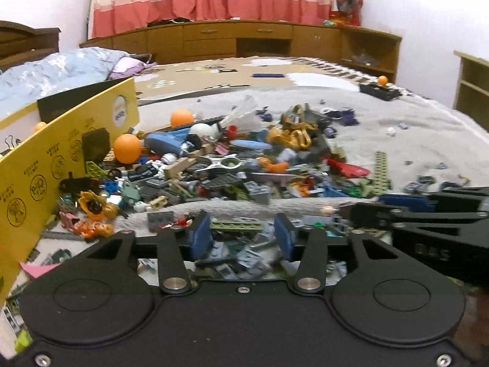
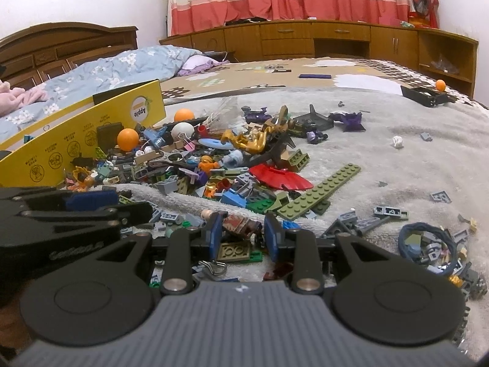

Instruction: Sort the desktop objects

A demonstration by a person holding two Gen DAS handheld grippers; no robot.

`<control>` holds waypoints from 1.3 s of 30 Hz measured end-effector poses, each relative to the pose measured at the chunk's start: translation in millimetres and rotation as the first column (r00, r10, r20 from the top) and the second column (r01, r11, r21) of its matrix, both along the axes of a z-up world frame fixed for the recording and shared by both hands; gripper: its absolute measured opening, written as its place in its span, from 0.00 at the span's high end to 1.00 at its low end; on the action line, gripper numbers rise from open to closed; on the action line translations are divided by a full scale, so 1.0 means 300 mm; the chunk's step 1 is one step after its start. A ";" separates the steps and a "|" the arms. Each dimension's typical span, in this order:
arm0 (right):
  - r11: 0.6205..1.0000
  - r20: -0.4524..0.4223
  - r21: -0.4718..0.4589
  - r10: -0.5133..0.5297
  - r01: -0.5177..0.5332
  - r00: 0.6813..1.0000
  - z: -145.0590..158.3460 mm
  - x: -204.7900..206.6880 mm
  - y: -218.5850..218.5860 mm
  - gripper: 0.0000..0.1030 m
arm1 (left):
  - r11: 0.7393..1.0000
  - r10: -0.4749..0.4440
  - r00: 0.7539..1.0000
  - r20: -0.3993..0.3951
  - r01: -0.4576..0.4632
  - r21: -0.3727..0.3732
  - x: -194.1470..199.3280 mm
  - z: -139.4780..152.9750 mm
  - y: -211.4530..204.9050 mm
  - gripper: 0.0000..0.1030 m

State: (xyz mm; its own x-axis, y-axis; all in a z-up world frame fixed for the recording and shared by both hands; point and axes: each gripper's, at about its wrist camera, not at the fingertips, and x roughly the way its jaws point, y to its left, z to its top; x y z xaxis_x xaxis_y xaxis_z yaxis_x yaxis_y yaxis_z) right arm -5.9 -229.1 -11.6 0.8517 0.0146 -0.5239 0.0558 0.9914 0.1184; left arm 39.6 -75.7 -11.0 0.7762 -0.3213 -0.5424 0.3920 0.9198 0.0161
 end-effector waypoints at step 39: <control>1.000 0.027 -0.008 0.008 -0.007 1.000 0.013 -0.009 -0.001 0.48 | 0.999 -0.031 0.998 -0.045 0.031 0.010 -0.013 -0.047 -0.026 0.46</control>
